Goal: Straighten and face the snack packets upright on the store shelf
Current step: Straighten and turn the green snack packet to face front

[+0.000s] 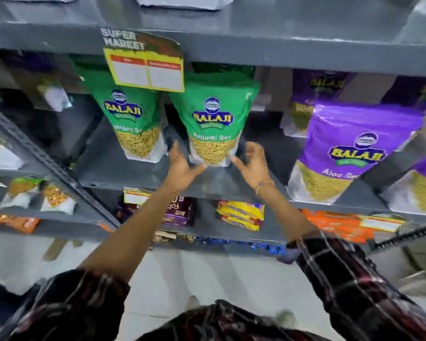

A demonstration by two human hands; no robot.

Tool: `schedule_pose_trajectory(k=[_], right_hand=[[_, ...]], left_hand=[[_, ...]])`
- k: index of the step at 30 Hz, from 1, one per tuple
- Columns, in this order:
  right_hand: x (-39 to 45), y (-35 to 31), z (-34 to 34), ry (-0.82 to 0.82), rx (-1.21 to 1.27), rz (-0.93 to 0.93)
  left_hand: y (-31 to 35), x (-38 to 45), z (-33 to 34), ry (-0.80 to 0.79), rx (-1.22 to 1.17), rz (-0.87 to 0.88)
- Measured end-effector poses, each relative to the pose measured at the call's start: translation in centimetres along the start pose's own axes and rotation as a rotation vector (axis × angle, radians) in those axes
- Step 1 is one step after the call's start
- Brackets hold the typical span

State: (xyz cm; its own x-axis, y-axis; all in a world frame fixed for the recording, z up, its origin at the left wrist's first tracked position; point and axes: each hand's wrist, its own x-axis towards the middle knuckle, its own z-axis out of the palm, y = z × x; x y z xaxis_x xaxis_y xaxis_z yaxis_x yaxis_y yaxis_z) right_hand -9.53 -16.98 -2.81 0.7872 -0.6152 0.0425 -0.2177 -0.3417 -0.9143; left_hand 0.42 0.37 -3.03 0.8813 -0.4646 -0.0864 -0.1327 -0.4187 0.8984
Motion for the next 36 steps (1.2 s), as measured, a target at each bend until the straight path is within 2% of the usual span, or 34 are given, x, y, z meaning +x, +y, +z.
schedule_pose_trajectory(k=[3,5,8,20,36], right_hand=[[2.7,0.0,1.2,-0.222,-0.014,0.071],[3.6,0.3,2.0,-0.279,-0.041,0.087],[3.8,0.6,2.6,-0.217,-0.035,0.13],[-2.5,-0.1,2.1,-0.114,-0.072,0.127],[-5.7,-0.4,1.5,-0.104,-0.119,0.099]], left_hand=[[-0.5,3.5,-1.4,-0.117,0.049,-0.052],[-0.6,4.7,-2.0,-0.188,0.039,-0.026],[-1.1,5.9,-2.3,-0.245,-0.006,0.029],[-4.0,1.6,-1.5,-0.159,-0.042,0.163],[-4.0,-1.9,-1.9,-0.169,-0.057,0.135]])
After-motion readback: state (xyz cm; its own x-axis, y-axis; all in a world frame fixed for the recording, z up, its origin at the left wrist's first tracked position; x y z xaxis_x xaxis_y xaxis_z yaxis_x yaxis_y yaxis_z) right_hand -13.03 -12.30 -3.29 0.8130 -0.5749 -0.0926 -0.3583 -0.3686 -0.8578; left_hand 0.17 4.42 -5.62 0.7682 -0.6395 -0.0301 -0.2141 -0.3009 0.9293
